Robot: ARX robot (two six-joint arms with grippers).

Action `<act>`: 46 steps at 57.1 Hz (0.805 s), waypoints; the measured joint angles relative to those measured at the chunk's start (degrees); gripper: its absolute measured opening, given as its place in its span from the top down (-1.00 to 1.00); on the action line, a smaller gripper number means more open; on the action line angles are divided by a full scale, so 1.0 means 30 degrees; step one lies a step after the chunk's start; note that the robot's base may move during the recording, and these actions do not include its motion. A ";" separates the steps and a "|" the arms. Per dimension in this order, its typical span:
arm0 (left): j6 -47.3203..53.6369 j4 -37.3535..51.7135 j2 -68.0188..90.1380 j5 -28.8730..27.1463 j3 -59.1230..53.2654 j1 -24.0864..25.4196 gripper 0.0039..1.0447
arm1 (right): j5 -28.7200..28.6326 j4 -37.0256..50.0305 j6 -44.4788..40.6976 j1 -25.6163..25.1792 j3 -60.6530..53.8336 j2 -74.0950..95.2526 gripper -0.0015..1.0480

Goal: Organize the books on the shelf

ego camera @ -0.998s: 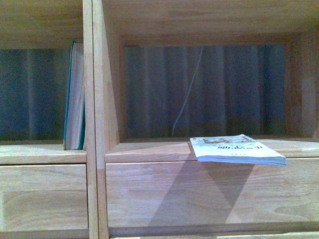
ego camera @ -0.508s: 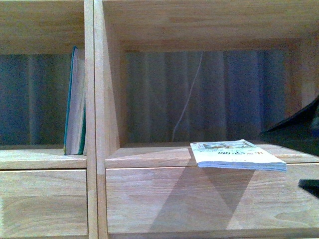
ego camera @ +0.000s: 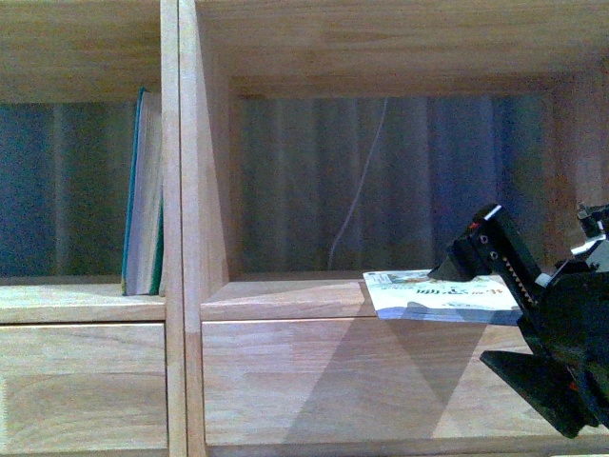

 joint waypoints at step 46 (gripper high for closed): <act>0.0000 0.0000 0.0000 0.0000 0.0000 0.0000 -0.87 | 0.8619 -0.1494 1.2160 0.2834 0.2812 0.1872 -0.87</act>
